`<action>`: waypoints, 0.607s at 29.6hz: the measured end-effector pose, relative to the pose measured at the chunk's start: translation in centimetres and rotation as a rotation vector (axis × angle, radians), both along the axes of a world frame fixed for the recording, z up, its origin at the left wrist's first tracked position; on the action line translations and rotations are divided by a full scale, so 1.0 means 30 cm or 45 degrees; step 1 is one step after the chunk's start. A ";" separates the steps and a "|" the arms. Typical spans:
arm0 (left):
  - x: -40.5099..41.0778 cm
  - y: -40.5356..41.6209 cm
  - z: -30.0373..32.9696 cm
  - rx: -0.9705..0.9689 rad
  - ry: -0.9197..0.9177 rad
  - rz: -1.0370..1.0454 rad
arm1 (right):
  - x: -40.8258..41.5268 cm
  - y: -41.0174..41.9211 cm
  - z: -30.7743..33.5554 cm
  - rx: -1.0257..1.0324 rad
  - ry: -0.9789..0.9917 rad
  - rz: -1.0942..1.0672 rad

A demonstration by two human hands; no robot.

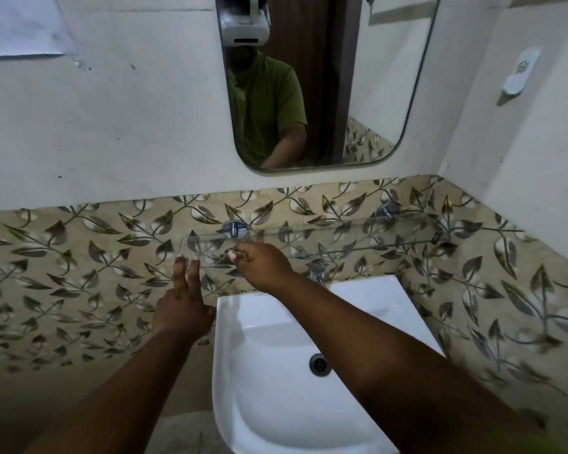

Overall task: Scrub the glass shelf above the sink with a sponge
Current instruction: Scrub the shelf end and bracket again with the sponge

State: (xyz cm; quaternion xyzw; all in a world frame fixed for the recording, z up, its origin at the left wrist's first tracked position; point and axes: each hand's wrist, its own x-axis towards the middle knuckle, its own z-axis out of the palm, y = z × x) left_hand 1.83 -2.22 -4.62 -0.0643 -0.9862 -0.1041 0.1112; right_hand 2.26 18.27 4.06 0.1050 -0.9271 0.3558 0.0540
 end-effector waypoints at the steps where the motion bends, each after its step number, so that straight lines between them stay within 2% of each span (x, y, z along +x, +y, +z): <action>1: -0.002 -0.002 0.000 -0.002 0.001 -0.003 | 0.024 0.028 -0.002 -0.178 -0.046 0.035; 4: -0.013 -0.007 -0.001 -0.022 0.019 -0.014 | 0.138 0.157 -0.042 -0.708 -0.328 -0.068; 8: -0.018 -0.012 -0.007 -0.001 0.023 -0.014 | 0.296 0.408 -0.131 -1.682 -0.860 -0.494; 10: -0.017 0.002 -0.011 0.009 0.027 -0.009 | 0.335 0.551 -0.140 -2.049 -0.807 -0.727; 13: -0.016 0.029 -0.005 -0.007 0.024 0.006 | 0.324 0.713 -0.093 -2.224 -0.493 -1.024; 15: -0.013 0.032 -0.002 -0.020 0.015 0.022 | 0.275 0.744 -0.034 -2.327 -0.364 -1.069; 18: -0.013 0.019 -0.003 -0.037 0.027 0.013 | 0.182 0.683 0.070 -2.448 -0.334 -0.966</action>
